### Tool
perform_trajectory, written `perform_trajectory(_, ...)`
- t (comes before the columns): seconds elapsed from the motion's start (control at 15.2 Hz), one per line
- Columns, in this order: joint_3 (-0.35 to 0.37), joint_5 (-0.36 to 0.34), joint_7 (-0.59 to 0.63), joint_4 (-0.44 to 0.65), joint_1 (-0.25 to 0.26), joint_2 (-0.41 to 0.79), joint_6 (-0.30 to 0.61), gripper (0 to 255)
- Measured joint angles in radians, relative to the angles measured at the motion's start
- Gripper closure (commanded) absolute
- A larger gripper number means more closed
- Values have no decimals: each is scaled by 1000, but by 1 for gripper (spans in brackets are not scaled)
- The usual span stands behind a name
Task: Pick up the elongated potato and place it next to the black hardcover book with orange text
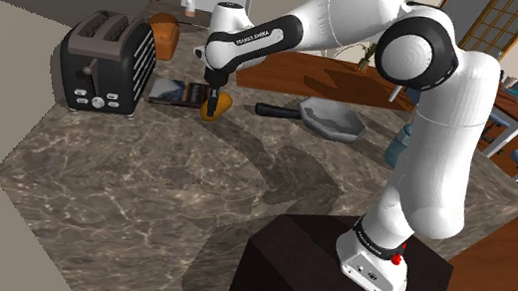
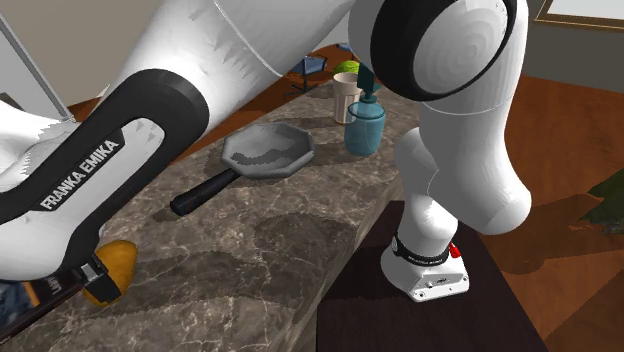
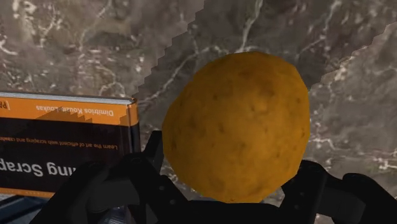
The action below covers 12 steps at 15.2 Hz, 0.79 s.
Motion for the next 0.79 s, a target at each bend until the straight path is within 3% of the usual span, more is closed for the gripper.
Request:
perform_trajectory(0.2, 0, 0, 1, 4, 0, 5, -2, 255)
perform_trajectory(0.26, -1, 0, 0, 3, 0, 5, -3, 0)
perform_trajectory(0.79, 0, -6, 5, 13, 5, -11, -42, 0)
